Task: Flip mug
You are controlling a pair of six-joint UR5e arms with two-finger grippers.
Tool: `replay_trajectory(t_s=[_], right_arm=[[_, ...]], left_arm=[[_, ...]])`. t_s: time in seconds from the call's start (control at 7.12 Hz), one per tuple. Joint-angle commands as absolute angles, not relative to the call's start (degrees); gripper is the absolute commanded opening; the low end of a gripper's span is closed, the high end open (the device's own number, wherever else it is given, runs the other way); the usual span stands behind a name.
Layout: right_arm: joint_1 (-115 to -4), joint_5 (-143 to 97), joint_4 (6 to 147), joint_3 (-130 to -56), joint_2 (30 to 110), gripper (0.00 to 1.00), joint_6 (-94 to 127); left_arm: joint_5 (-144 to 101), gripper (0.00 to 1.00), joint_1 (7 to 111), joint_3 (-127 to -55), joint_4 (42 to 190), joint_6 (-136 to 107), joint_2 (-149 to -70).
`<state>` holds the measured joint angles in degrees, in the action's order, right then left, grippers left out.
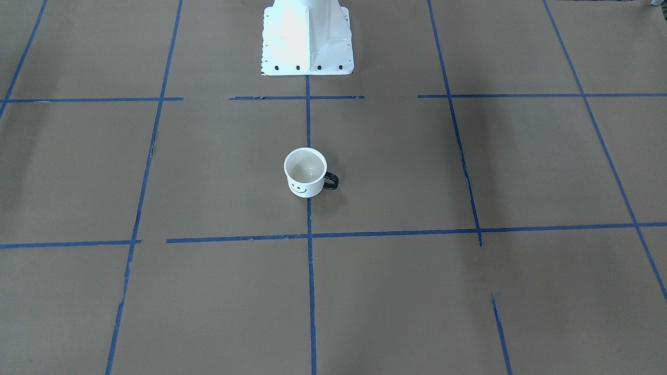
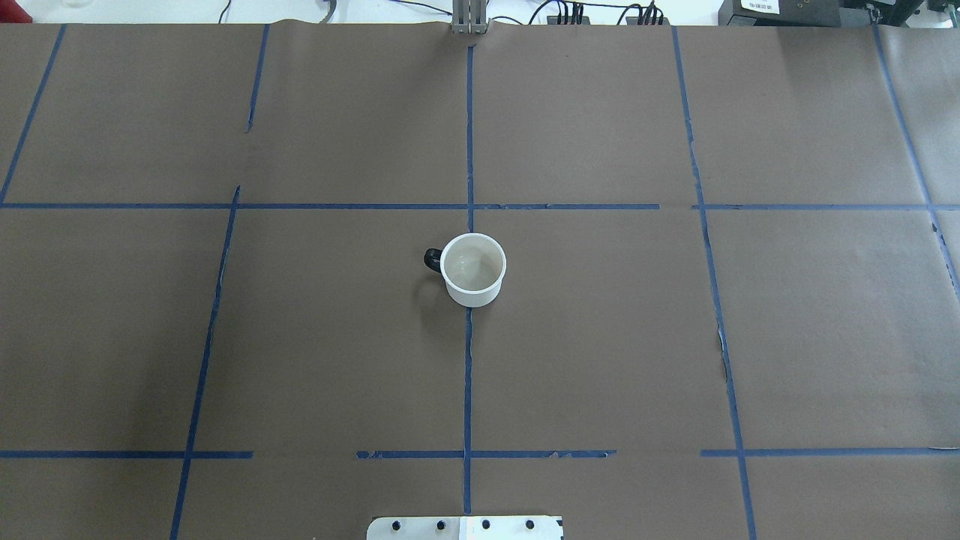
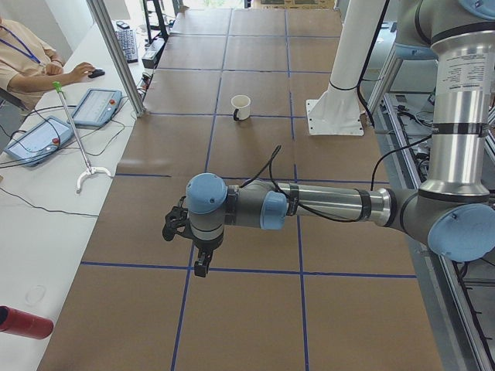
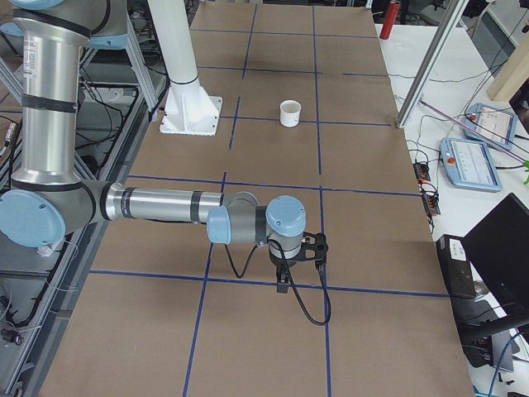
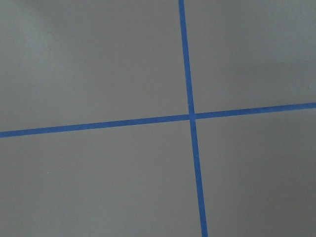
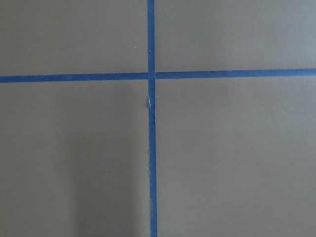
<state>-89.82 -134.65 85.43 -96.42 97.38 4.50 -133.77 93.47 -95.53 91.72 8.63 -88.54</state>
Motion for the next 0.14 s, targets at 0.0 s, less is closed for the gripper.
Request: replay_trajectory(t_s=[0.0], right_arm=[[-89.82,-134.65,85.43,-96.42,97.38,1.0,4.48]], left_arm=[[-134.12,1.0,93.43,-95.8,92.02,8.96,-88.51]])
